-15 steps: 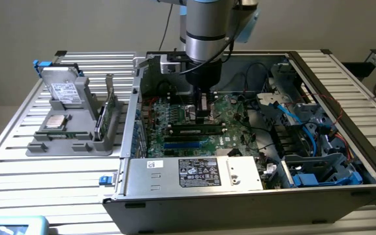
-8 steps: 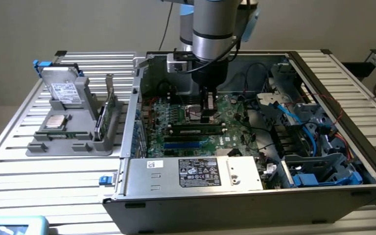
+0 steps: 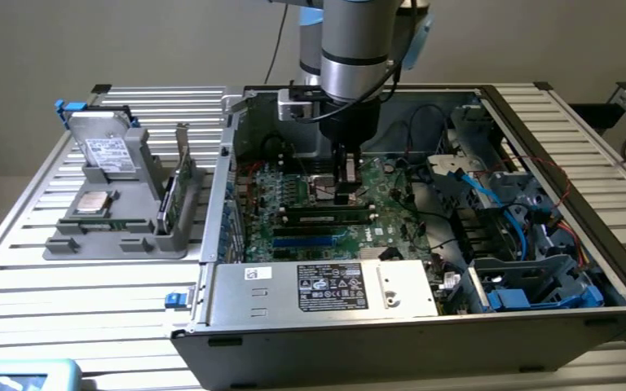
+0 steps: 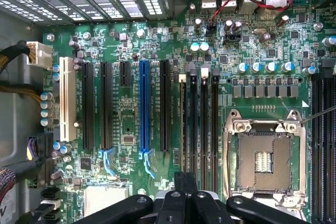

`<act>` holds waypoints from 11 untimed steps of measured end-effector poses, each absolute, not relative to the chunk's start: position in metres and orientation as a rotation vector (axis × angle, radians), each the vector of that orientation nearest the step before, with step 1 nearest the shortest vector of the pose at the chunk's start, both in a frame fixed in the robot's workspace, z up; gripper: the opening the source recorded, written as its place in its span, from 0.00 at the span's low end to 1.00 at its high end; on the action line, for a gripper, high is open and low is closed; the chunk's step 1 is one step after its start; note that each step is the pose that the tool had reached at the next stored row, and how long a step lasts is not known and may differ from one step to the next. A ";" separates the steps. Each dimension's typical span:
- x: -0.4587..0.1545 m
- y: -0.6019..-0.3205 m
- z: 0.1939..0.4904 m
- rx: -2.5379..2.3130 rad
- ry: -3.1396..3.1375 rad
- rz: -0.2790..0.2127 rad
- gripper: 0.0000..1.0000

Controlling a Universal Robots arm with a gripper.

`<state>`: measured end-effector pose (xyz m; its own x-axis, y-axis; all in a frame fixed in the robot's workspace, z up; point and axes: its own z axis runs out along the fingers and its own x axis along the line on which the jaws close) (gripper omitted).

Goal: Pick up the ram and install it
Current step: 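Press down the ram until it locks into place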

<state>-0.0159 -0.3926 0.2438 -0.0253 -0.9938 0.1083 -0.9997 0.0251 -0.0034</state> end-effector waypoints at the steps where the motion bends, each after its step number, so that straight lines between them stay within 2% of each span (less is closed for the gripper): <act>1: -0.016 -0.393 0.244 2.139 -2.194 0.120 0.11; 11: -0.016 -0.393 0.244 2.056 -2.268 0.116 0.11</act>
<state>-0.0159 -0.3926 0.2439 -0.0976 -0.9893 0.1085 -0.9952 0.0979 -0.0034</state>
